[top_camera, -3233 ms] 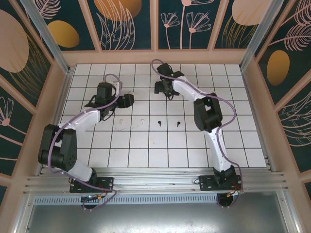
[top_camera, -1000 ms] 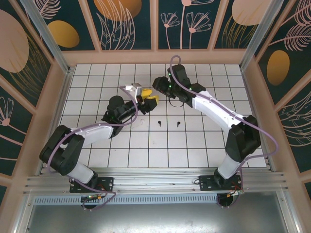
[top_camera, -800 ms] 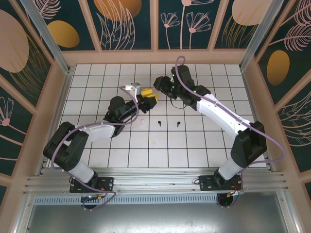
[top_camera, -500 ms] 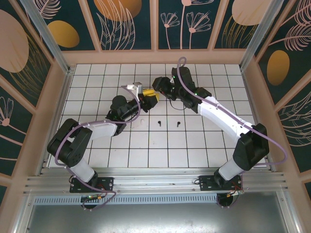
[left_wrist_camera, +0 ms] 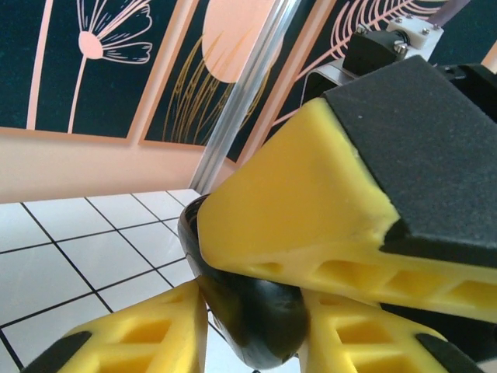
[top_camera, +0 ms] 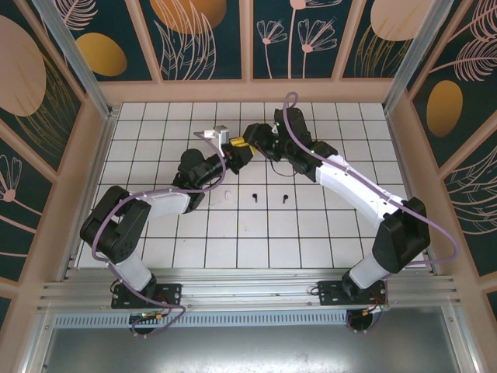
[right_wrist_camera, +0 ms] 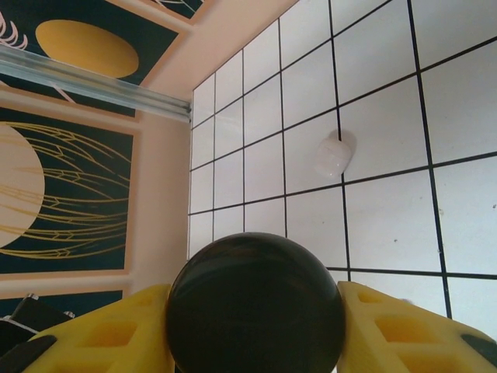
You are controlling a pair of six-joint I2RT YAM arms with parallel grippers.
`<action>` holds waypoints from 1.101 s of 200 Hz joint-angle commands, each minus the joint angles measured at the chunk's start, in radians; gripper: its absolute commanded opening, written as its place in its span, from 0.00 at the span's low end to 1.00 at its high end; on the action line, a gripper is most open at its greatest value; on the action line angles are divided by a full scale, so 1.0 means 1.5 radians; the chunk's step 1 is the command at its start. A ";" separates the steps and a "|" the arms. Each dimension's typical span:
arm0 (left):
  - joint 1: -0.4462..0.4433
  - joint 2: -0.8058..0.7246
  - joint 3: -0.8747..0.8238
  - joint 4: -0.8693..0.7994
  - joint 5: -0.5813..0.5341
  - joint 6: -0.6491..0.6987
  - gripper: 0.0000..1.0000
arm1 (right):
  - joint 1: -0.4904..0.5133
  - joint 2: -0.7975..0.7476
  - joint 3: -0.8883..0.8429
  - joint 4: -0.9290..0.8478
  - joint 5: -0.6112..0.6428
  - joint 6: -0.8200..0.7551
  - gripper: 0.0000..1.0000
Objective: Insert the wireless bluetooth earbuds into the charging case
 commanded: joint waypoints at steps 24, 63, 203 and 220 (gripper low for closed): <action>-0.003 0.006 0.025 0.026 0.009 -0.029 0.13 | 0.007 -0.029 -0.012 0.021 -0.014 0.000 0.53; 0.000 -0.017 0.029 -0.011 0.010 -0.052 0.06 | -0.008 -0.080 -0.012 0.019 0.014 -0.072 0.70; 0.044 -0.007 0.102 0.263 0.273 -0.452 0.02 | -0.163 -0.197 -0.207 0.411 -0.366 -0.092 0.49; 0.045 -0.004 0.103 0.275 0.283 -0.465 0.02 | -0.152 -0.181 -0.203 0.432 -0.379 -0.087 0.49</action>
